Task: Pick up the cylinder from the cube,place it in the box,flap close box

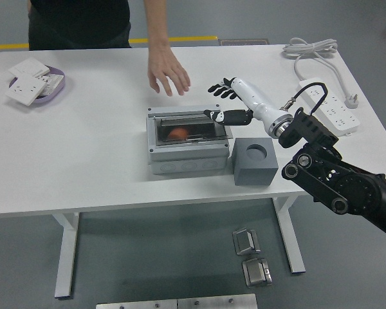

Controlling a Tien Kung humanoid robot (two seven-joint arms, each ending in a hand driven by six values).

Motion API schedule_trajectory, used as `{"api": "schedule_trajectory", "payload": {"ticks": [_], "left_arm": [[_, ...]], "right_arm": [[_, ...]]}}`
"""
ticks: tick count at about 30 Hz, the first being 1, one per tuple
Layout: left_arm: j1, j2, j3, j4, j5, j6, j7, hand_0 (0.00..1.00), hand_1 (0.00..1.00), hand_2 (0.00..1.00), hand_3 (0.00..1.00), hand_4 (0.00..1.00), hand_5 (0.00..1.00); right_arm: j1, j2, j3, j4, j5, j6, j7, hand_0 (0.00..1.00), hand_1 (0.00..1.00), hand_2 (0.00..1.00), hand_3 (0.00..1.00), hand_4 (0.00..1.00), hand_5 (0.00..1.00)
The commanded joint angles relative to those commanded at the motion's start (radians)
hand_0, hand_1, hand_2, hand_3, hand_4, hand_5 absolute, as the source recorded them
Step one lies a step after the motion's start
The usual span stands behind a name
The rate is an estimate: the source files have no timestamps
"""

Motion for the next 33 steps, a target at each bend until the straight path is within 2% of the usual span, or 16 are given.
{"api": "schedule_trajectory", "payload": {"ticks": [6,11,18,23,27,33], "left_arm": [[0.024,-0.009,-0.011,0.0,-0.007,0.011,-0.003,0.597,0.618,0.569,0.607,0.656,0.28],[0.041,-0.013,-0.027,0.0,-0.001,0.02,0.001,0.597,0.618,0.569,0.607,0.656,0.28],[0.044,-0.011,-0.03,0.0,-0.003,0.022,-0.002,0.597,0.618,0.569,0.607,0.656,0.28],[0.05,-0.012,-0.025,0.0,-0.009,0.023,-0.005,0.597,0.618,0.569,0.607,0.656,0.281],[0.055,-0.012,-0.026,0.0,-0.01,0.025,-0.006,0.597,0.618,0.569,0.607,0.656,0.281],[0.059,-0.014,-0.03,0.0,-0.01,0.025,-0.007,0.597,0.618,0.569,0.607,0.656,0.282]], "right_arm": [[-0.126,0.001,0.197,0.087,-0.042,-0.022,0.036,0.651,0.644,0.684,0.715,0.791,0.358],[-0.225,0.019,0.363,0.122,-0.031,-0.035,0.08,0.653,0.646,0.681,0.714,0.79,0.362],[-0.348,0.027,0.582,0.124,0.055,-0.039,0.154,0.655,0.645,0.679,0.712,0.792,0.37],[-0.409,0.029,0.708,0.105,0.138,-0.045,0.208,0.664,0.648,0.679,0.71,0.792,0.365],[-0.436,0.034,0.782,0.091,0.173,-0.049,0.23,0.664,0.648,0.679,0.71,0.792,0.365],[-0.457,0.055,0.831,0.08,0.208,-0.047,0.251,0.666,0.648,0.678,0.705,0.792,0.366]]}}
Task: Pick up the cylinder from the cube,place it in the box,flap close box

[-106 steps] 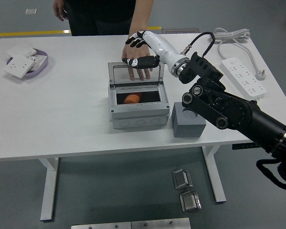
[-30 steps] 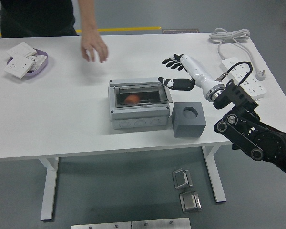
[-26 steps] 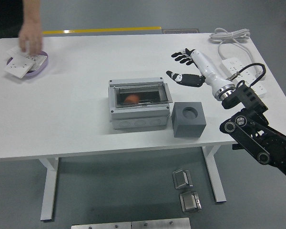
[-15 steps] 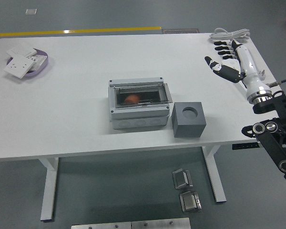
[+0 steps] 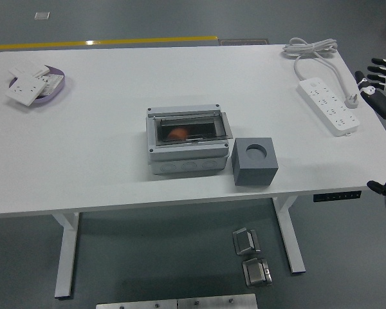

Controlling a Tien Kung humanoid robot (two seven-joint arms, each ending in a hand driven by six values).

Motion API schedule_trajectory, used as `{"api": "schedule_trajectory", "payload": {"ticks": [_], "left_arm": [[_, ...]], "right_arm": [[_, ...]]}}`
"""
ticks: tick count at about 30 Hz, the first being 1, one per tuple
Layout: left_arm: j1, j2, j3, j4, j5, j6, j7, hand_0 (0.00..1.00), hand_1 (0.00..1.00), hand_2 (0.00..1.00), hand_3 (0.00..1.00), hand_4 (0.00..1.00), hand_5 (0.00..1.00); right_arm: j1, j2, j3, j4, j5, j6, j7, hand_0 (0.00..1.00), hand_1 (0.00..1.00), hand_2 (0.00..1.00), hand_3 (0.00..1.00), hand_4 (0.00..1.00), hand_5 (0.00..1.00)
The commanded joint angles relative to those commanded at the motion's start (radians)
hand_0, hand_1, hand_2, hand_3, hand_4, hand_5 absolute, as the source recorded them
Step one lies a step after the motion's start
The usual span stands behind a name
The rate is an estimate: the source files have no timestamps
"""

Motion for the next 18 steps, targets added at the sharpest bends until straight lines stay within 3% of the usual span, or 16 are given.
{"api": "schedule_trajectory", "payload": {"ticks": [18], "left_arm": [[0.001,-0.009,-0.011,0.0,0.004,-0.006,-0.009,0.597,0.618,0.569,0.605,0.658,0.288]], "right_arm": [[-0.018,0.013,0.021,0.01,0.063,0.012,0.031,0.667,0.651,0.679,0.704,0.8,0.371]]}}
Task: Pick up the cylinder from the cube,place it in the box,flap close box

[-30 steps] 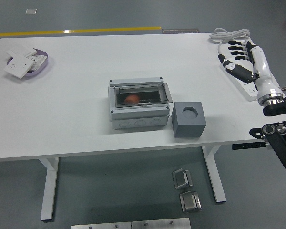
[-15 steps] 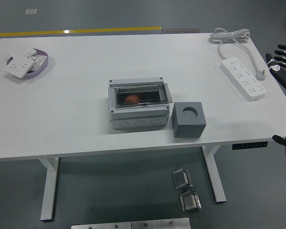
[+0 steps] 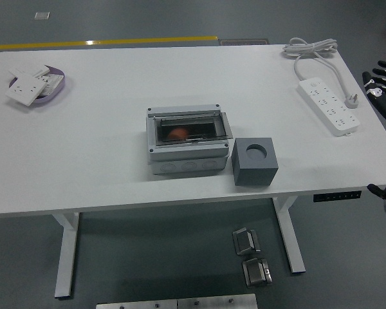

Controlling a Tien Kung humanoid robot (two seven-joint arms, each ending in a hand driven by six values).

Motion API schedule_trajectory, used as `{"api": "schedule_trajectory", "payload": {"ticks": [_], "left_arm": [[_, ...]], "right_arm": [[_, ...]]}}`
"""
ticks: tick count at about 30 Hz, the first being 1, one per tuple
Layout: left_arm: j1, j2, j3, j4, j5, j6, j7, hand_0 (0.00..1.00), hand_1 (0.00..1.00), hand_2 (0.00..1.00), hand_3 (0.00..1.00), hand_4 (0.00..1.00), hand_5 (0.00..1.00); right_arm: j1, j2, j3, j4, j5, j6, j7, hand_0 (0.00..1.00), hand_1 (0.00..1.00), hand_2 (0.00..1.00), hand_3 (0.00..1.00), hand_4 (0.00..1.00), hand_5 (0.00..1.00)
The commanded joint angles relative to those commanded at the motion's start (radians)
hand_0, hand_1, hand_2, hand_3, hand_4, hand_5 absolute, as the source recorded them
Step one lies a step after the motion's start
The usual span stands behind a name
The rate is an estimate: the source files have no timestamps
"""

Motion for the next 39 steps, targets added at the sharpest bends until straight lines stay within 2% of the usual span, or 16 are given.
{"api": "schedule_trajectory", "payload": {"ticks": [14,24,39], "left_arm": [[-0.012,-0.002,0.003,0.0,0.002,-0.002,-0.004,0.597,0.618,0.568,0.604,0.656,0.288],[-0.018,0.018,0.0,0.0,0.009,-0.005,-0.004,0.597,0.618,0.567,0.603,0.651,0.283],[-0.012,0.024,0.009,0.0,0.001,-0.007,-0.005,0.597,0.618,0.568,0.603,0.649,0.282]], "right_arm": [[-0.007,-0.006,0.015,0.003,0.008,0.005,0.001,0.668,0.649,0.679,0.703,0.805,0.374],[-0.006,-0.002,0.021,0.003,-0.003,0.007,-0.006,0.665,0.649,0.679,0.702,0.807,0.374],[-0.022,0.014,0.046,0.008,-0.009,0.007,-0.005,0.664,0.648,0.68,0.702,0.803,0.364]]}}
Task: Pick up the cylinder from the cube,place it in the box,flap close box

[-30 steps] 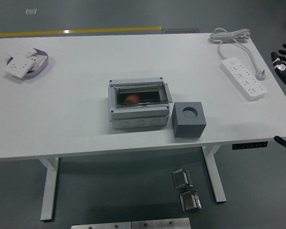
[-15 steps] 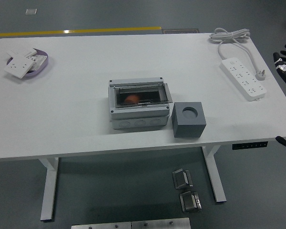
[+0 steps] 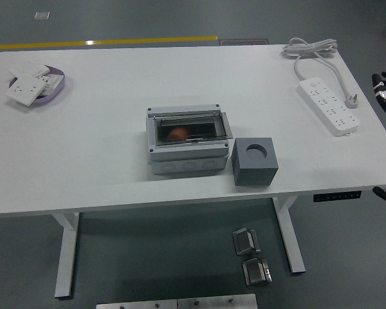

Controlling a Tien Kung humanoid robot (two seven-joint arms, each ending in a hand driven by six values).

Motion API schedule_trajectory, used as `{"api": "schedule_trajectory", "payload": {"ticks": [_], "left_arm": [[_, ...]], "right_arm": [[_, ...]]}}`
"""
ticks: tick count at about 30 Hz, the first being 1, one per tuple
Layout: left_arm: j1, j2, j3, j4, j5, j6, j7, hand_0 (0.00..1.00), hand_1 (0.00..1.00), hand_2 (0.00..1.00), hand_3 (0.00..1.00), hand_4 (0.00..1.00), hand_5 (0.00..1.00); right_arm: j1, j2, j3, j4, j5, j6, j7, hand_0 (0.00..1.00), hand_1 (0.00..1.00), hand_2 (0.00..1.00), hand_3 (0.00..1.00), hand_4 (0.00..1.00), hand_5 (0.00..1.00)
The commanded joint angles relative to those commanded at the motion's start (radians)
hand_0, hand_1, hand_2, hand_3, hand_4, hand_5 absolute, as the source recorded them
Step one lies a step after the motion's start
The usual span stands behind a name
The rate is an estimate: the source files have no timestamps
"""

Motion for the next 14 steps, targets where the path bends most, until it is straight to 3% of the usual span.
{"api": "schedule_trajectory", "payload": {"ticks": [14], "left_arm": [[0.004,0.0,0.009,0.0,-0.006,0.003,0.003,0.597,0.618,0.568,0.603,0.649,0.283]], "right_arm": [[-0.006,0.001,0.01,-0.001,-0.004,-0.001,-0.003,0.663,0.648,0.68,0.702,0.803,0.361]]}}
